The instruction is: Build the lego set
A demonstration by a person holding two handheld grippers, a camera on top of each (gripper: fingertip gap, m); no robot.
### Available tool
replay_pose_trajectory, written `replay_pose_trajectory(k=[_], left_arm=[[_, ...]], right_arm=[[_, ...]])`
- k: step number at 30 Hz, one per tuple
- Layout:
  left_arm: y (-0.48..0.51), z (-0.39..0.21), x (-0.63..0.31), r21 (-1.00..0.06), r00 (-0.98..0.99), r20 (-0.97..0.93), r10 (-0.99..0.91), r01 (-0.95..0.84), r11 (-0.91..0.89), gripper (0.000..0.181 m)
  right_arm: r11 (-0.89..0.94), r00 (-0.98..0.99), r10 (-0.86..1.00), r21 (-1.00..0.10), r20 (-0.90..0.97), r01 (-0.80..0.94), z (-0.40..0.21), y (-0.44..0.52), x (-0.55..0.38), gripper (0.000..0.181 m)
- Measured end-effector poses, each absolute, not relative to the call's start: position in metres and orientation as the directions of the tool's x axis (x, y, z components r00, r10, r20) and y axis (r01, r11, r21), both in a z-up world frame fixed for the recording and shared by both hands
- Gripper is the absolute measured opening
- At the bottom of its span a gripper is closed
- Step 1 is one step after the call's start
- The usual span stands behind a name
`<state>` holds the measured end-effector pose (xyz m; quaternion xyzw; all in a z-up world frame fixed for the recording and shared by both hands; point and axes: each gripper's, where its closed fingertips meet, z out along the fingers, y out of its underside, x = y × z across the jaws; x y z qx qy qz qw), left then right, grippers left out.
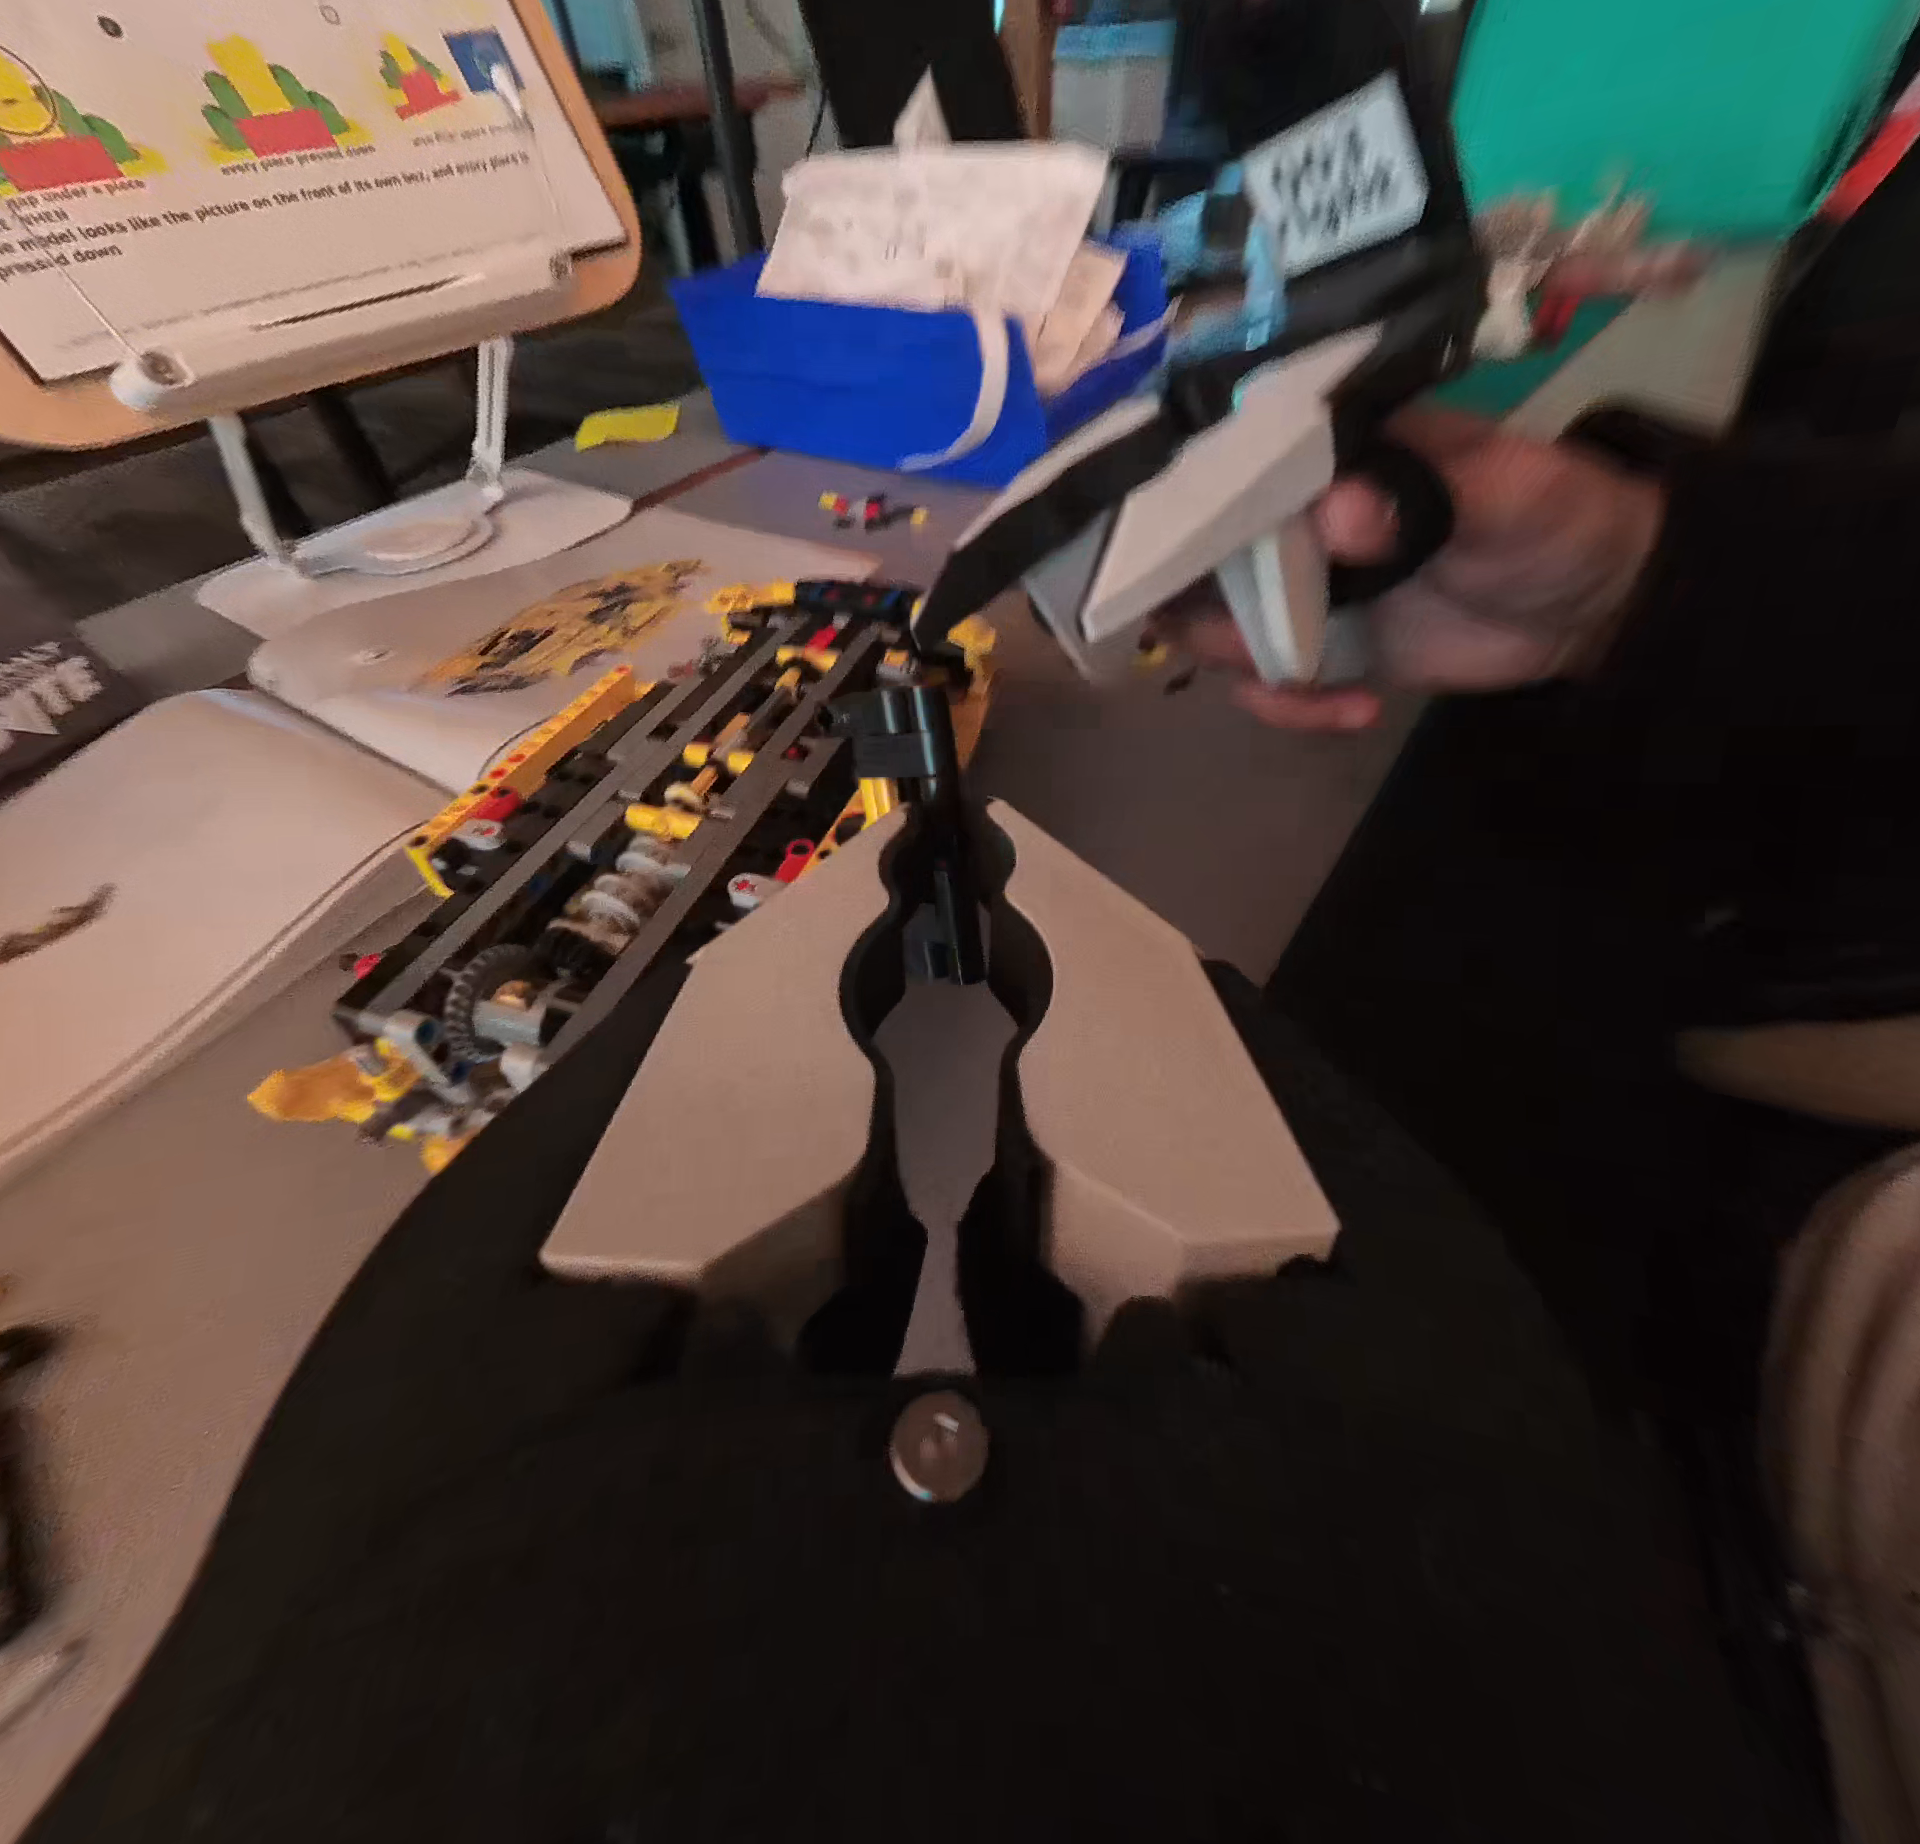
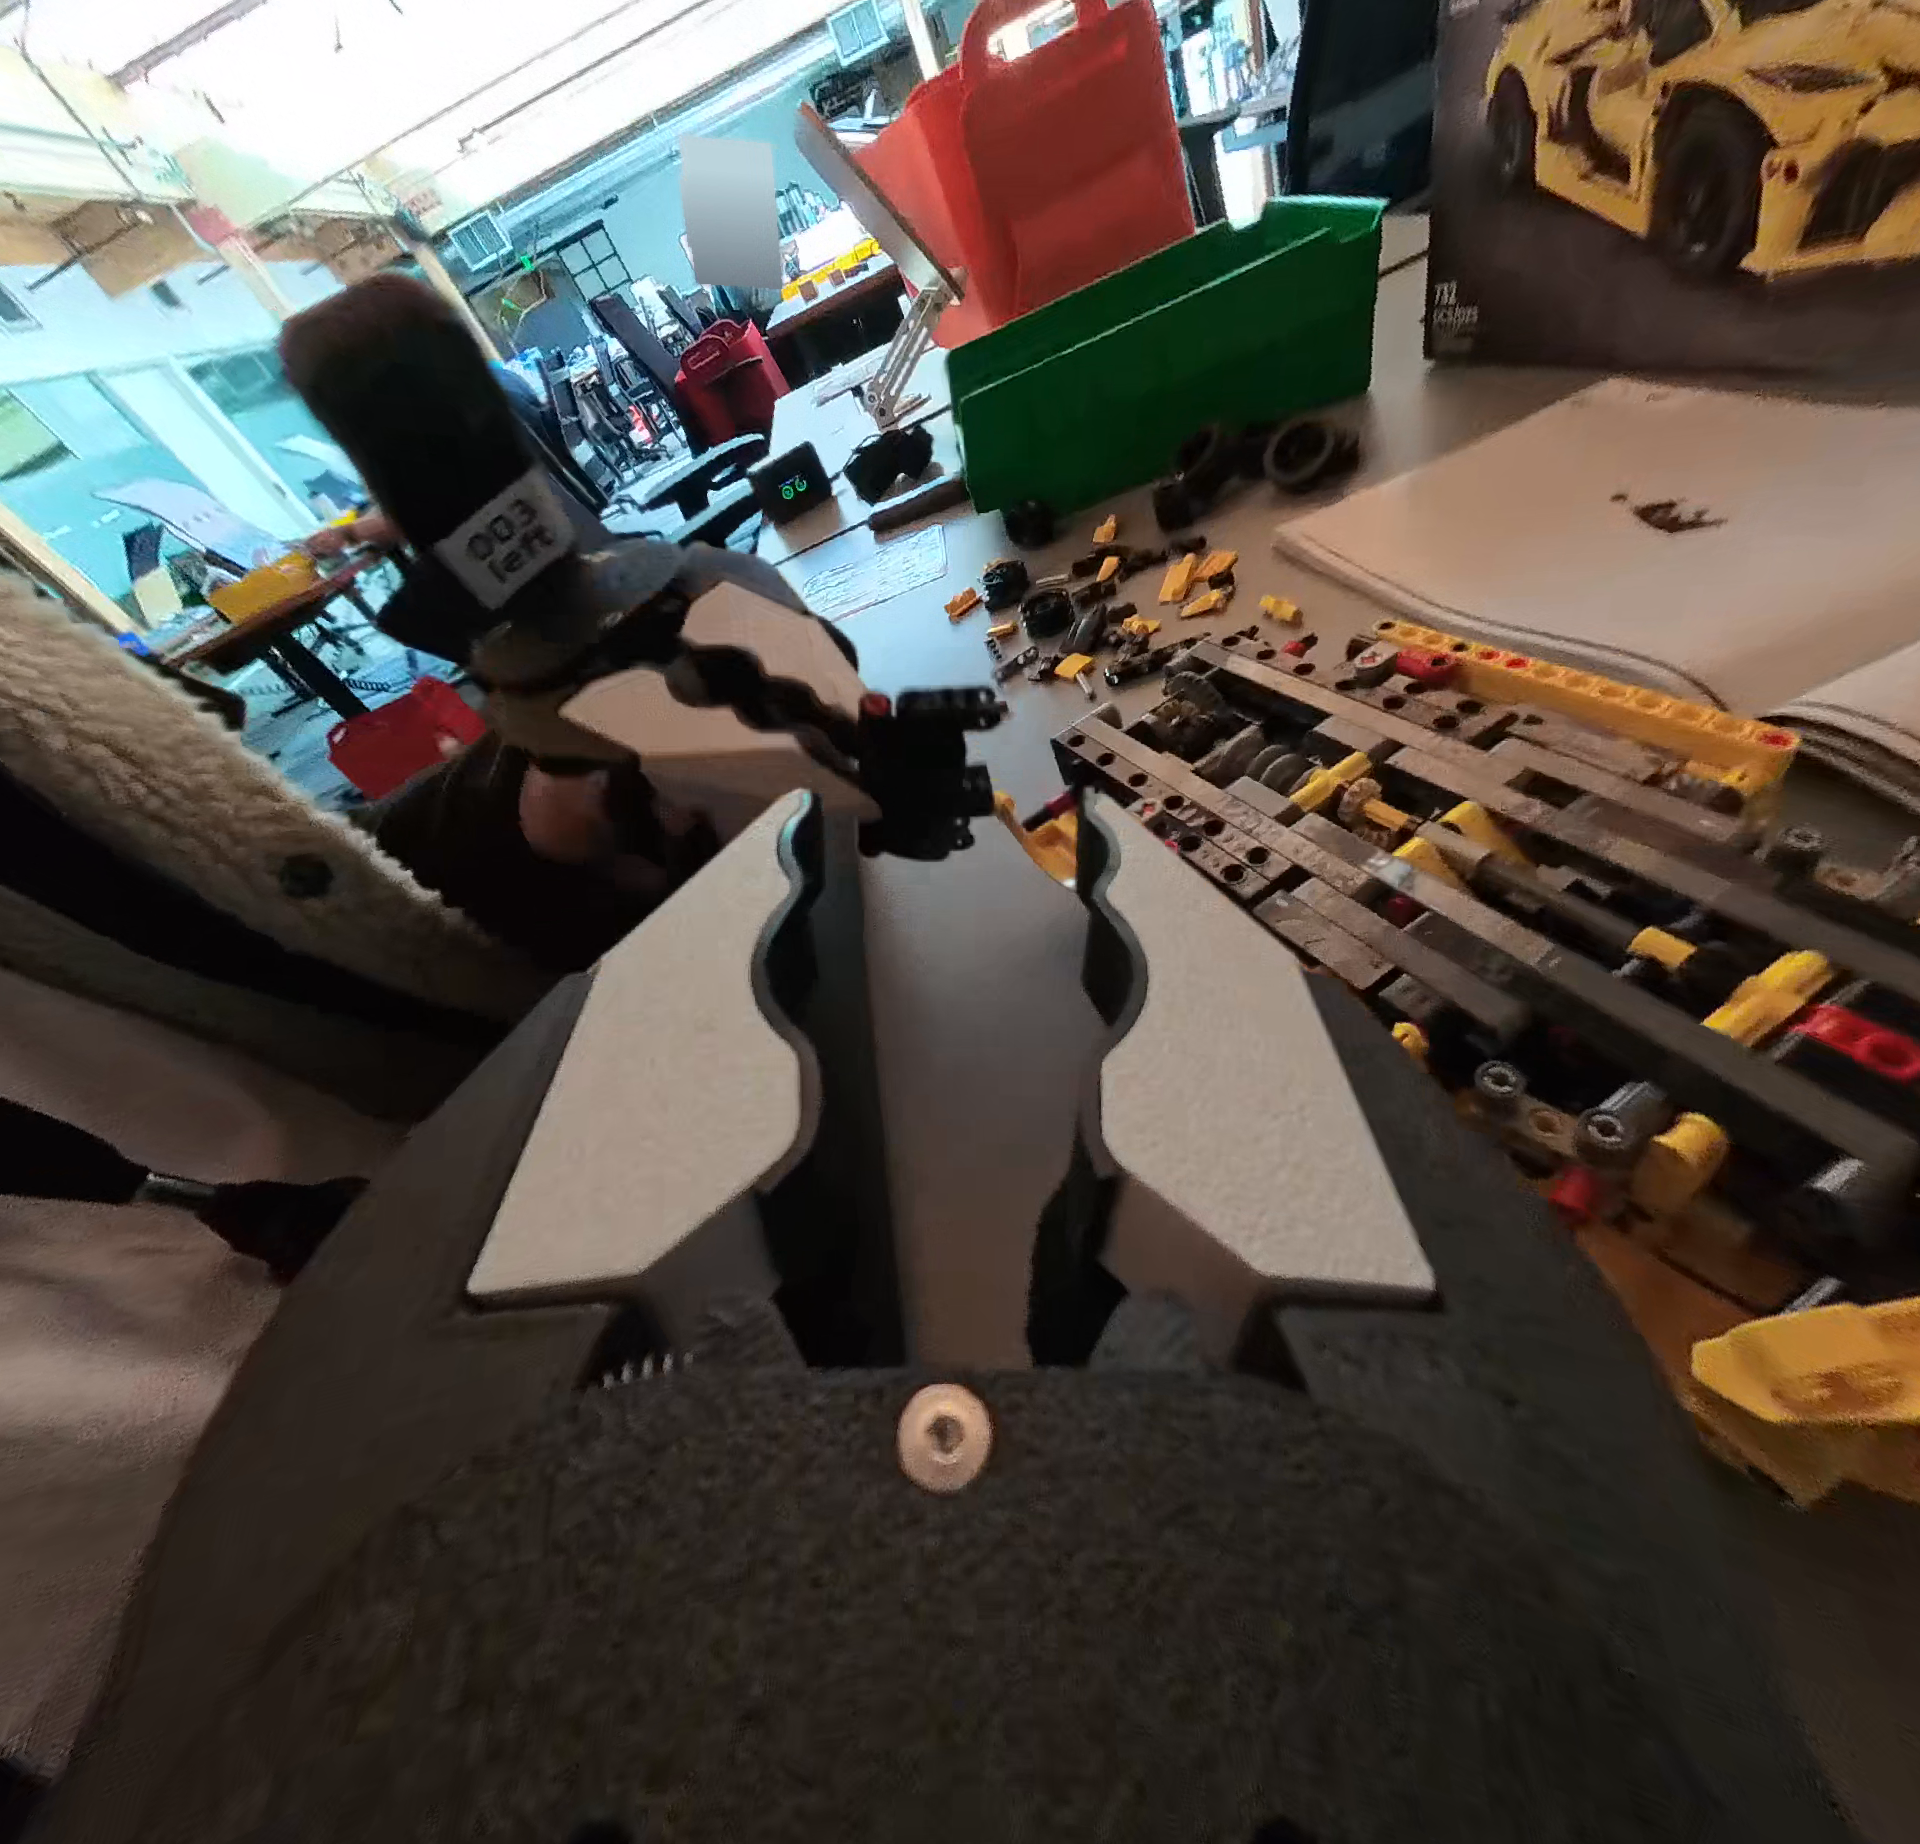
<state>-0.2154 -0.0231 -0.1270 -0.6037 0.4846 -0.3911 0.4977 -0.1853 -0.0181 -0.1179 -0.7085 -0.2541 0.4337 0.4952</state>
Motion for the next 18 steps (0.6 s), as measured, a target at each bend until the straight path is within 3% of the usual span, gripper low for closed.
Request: replay_pose_trajectory(k=[8,14,18], left_arm=[[-0.02,-0.099,-0.236,-0.924,0.045,0.377,-0.925,0.093,-0.372,0.007],[0.003,-0.089,-0.265,-0.647,-0.154,0.719,-0.677,0.205,-0.734,0.008],[0.011,-0.088,-0.272,-0.455,-0.262,0.827,-0.498,0.209,-0.866,0.007]], right_arm=[[-0.233,0.481,0.858,-0.971,-0.181,0.05,-0.12,-0.029,-0.21,0.052],[-0.048,0.491,0.86,-0.935,0.139,0.351,-0.122,-0.019,-0.231,0.075],[0.12,0.351,0.849,-0.791,0.395,0.601,-0.123,-0.008,-0.252,0.074]])
